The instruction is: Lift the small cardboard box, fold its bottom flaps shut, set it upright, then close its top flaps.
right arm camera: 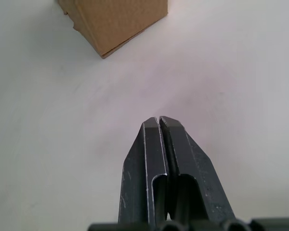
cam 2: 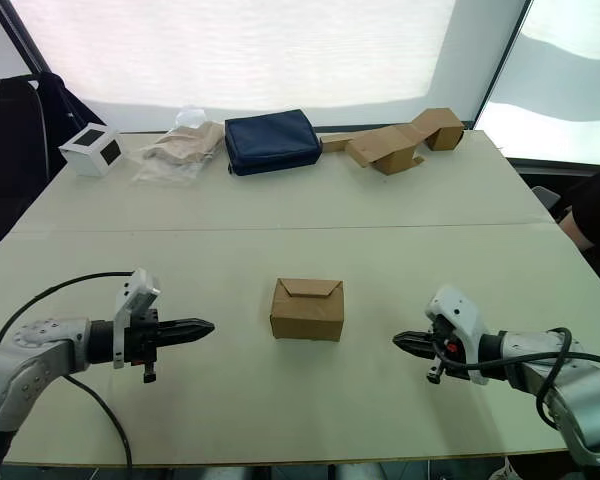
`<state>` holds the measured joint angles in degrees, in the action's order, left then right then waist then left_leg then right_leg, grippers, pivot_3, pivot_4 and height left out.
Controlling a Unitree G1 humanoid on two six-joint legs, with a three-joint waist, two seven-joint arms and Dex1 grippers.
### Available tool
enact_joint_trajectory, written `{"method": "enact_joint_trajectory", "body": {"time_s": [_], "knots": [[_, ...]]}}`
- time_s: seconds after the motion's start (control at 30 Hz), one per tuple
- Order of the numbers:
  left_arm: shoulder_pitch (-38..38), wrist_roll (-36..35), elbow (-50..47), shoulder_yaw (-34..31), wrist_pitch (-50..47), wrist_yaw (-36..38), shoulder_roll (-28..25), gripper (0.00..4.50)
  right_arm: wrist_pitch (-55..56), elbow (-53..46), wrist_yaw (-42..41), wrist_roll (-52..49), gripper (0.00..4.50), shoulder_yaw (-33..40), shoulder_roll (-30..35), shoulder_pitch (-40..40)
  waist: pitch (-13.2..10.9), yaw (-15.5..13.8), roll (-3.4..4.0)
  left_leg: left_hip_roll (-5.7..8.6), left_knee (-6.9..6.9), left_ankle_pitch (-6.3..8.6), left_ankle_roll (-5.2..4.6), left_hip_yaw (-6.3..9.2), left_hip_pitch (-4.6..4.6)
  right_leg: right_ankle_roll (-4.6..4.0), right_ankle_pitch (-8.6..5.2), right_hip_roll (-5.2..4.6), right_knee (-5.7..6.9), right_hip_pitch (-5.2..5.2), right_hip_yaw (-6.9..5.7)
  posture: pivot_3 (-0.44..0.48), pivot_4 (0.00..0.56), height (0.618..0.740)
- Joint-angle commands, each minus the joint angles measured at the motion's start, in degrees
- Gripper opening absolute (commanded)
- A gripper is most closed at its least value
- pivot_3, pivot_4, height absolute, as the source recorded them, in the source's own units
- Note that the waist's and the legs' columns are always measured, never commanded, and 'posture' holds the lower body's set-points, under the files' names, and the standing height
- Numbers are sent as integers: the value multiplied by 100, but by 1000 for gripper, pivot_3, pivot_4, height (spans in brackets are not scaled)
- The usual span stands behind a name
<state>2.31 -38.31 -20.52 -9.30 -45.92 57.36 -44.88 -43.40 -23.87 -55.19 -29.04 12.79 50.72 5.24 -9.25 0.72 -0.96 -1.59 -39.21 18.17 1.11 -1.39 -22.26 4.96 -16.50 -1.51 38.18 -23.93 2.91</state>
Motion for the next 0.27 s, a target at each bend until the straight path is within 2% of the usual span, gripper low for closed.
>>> {"method": "enact_joint_trajectory", "body": {"time_s": [0.03, 0.27], "knots": [[-78, -151, -183, -83, -36, -26, -43, 43, 66, 164, 16, -154, 0, 213, -36, -149, 0, 7, 0, 0, 0, 0, 0, 0, 1, 0, 0, 1, -1, 1, 0, 0, 150, 740], [-210, -86, -88, -77, 115, -41, -51, 43, 211, 321, -7, -35, 0, -6, 47, -220, 0, 8, 0, 0, 1, 1, -1, -1, 1, 0, 0, 3, -2, 1, 0, 0, 150, 740]]}}
